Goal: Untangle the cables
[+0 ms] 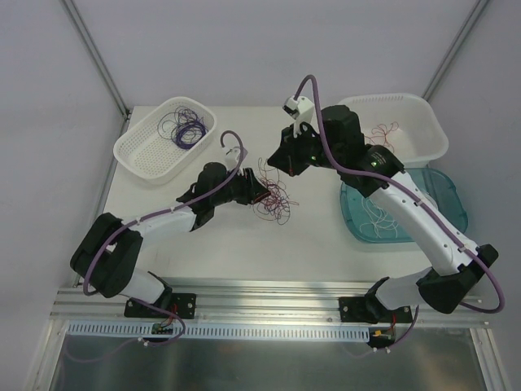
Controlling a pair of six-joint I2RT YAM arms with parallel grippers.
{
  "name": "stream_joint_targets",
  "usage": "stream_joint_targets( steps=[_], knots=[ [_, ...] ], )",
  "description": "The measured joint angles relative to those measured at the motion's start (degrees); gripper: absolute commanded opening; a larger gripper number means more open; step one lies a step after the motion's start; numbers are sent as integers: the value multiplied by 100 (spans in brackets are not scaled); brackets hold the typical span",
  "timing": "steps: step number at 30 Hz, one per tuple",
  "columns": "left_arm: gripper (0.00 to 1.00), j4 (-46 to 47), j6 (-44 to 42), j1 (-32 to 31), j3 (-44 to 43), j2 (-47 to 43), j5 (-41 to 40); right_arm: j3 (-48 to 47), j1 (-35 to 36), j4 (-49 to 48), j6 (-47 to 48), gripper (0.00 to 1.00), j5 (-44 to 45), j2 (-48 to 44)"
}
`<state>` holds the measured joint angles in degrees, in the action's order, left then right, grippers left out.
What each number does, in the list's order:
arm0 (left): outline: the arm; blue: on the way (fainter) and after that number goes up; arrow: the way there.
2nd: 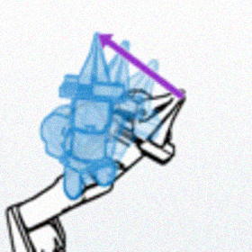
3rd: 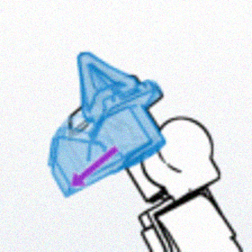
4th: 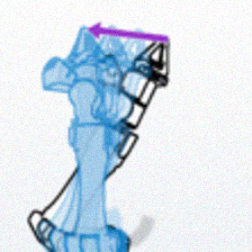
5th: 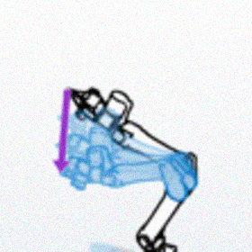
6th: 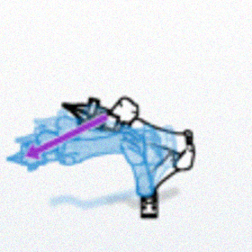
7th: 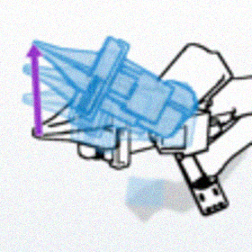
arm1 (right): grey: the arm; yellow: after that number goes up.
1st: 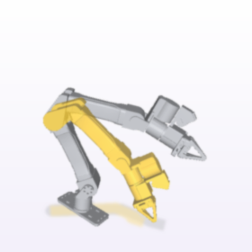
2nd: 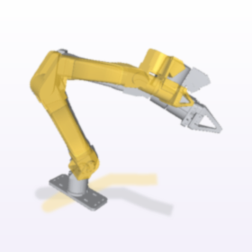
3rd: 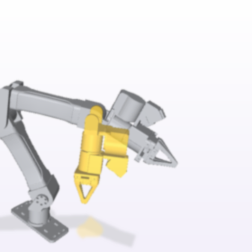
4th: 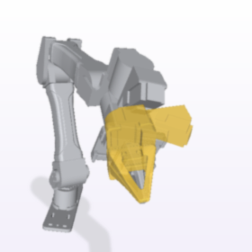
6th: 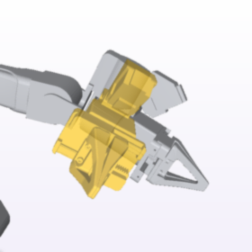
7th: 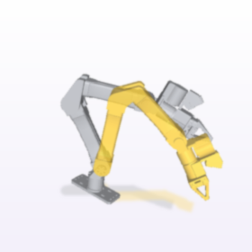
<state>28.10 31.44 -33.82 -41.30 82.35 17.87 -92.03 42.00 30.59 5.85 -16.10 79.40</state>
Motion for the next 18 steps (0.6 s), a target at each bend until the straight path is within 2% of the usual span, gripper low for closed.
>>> stream_joint_targets(
  steps=[1, 2, 5, 13, 18],
  knots=[
    [25, 85, 39, 0, 15, 59, -7, 0, 0, -9, -31, 1, -22, -2],
    [15, 190, 98, 0, 33, 107, -11, 0, 0, -28, -59, 1, -46, -4],
    [0, 431, 273, 2, 81, 212, -35, 0, 0, -42, -116, 1, -92, -26],
    [0, 800, 667, 9, 328, 254, -302, -44, -20, 2, -153, 1, -57, -170],
    [0, 240, 929, 140, 422, 286, -732, -407, -299, 175, -144, 1, 24, -326]
  ],
)
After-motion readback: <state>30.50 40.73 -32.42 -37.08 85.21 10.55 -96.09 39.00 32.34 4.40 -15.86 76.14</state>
